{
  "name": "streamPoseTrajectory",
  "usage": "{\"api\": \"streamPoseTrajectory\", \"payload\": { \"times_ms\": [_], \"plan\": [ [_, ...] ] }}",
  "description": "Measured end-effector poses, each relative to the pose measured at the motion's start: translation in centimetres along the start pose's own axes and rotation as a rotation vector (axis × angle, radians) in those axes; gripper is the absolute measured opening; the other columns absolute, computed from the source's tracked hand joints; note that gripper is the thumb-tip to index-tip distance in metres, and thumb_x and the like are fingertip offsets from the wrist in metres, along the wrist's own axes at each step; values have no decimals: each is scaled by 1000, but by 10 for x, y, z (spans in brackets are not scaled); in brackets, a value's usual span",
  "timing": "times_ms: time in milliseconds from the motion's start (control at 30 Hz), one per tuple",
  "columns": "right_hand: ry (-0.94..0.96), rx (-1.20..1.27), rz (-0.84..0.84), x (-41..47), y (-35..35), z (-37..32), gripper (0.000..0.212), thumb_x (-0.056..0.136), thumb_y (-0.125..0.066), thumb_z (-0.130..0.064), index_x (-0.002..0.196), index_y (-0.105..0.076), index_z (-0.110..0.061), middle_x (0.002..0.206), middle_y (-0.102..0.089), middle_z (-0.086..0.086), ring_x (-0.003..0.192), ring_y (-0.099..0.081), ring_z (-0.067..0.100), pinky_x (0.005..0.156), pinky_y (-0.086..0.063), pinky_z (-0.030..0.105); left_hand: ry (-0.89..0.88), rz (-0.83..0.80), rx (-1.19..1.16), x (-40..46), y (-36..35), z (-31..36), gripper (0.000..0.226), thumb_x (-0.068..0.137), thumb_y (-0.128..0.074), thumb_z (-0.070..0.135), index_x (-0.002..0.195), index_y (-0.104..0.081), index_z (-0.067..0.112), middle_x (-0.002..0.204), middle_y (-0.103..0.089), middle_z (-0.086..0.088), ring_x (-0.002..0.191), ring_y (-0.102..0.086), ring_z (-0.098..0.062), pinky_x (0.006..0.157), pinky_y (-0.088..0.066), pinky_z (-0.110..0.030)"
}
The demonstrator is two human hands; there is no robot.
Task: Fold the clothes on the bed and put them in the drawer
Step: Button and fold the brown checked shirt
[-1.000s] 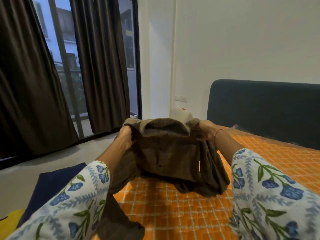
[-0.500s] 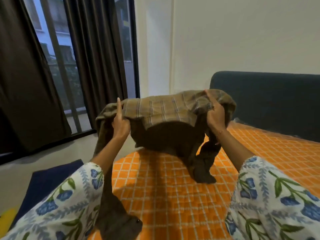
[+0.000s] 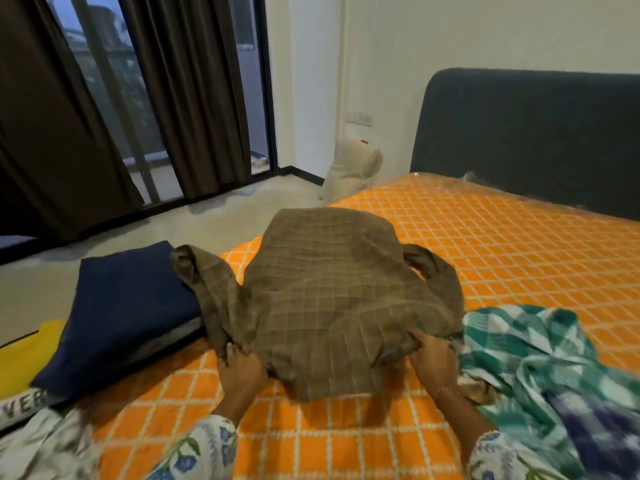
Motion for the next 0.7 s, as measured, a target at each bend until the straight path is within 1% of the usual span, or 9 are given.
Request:
{"api": "streamPoseTrajectory", "payload": {
  "times_ms": [67, 200, 267, 333, 433, 500, 567, 633, 700],
  "plan": [
    [-58, -47, -59, -13, -18, 17, 41, 84, -56, -14, 122, -64, -26, 111, -66, 18, 99, -62, 38, 80, -50, 39, 9, -83, 27, -8, -20, -6, 56, 99, -32, 37, 151, -15, 26, 160, -8, -3, 146, -2, -27, 114, -16, -46],
    [-219, 101, -17, -50, -32, 50, 33, 94, -45, -16, 111, -65, 4, 108, -62, 31, 98, -60, 44, 84, -45, 45, -24, -52, 45, -25, -25, -23, 61, 99, -35, 36, 152, -6, 28, 160, -4, -5, 146, -1, -28, 113, -14, -48],
    [-398, 122, 91, -64, -26, 64, 30, 96, -50, -17, 115, -60, 3, 117, -57, 30, 104, -56, 44, 88, -43, 48, 6, -148, 51, -29, -28, -33, 65, 98, -37, 39, 152, 1, 31, 160, 1, -5, 146, 1, -31, 114, -12, -51],
    [-409, 96, 244, -66, -18, 58, 32, 89, -55, -11, 120, -59, -4, 129, -50, 28, 116, -48, 44, 97, -36, 54, 83, -279, 127, -35, -25, -41, 66, 98, -36, 46, 151, 2, 34, 160, 3, -6, 146, 1, -35, 113, -3, -59],
    [-81, -49, 361, -42, -32, 8, 27, 79, -54, -5, 103, -66, -8, 125, -54, 25, 116, -53, 43, 100, -33, 53, 113, -170, 239, -40, 7, -18, 40, 98, -33, 37, 136, -45, 31, 141, -47, -7, 139, -30, -29, 110, 10, -61],
    [139, 47, 207, -22, -54, -46, 34, 88, -41, -20, 104, -67, -5, 125, -56, 25, 117, -55, 42, 99, -42, 54, -42, 76, 147, -32, 30, 30, 30, 97, -38, 29, 115, -62, 25, 123, -60, -3, 131, -41, -22, 114, 4, -54],
    [262, 72, -105, -20, -85, -86, 50, 97, -29, -39, 128, -56, -11, 145, -41, 18, 137, -36, 33, 111, -29, 54, -258, 210, 29, -25, 29, 75, 37, 98, -39, 36, 125, -57, 19, 139, -49, -9, 140, -29, -22, 115, 2, -47],
    [259, -51, -294, -26, -122, -89, 56, 99, -25, -52, 148, -31, -26, 159, -15, 8, 147, -10, 23, 117, -7, 51, -329, 78, -1, -19, -5, 92, 54, 99, -31, 47, 145, -36, 19, 156, -23, -11, 147, -10, -23, 116, 6, -45],
    [213, -168, -361, -42, -146, -70, 69, 91, -10, -66, 152, -11, -33, 161, -1, 5, 148, 2, 22, 115, 3, 54, -289, -31, 20, -26, -45, 83, 67, 95, -12, 60, 152, -14, 25, 160, -3, -8, 148, 2, -22, 116, 8, -47]
  ]
}}
Point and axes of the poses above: each hand's wrist, its own x-axis towards the middle knuckle, its own y-axis out of the back of the hand, z = x × y, the point moved 7 cm from there along x, towards the middle knuckle
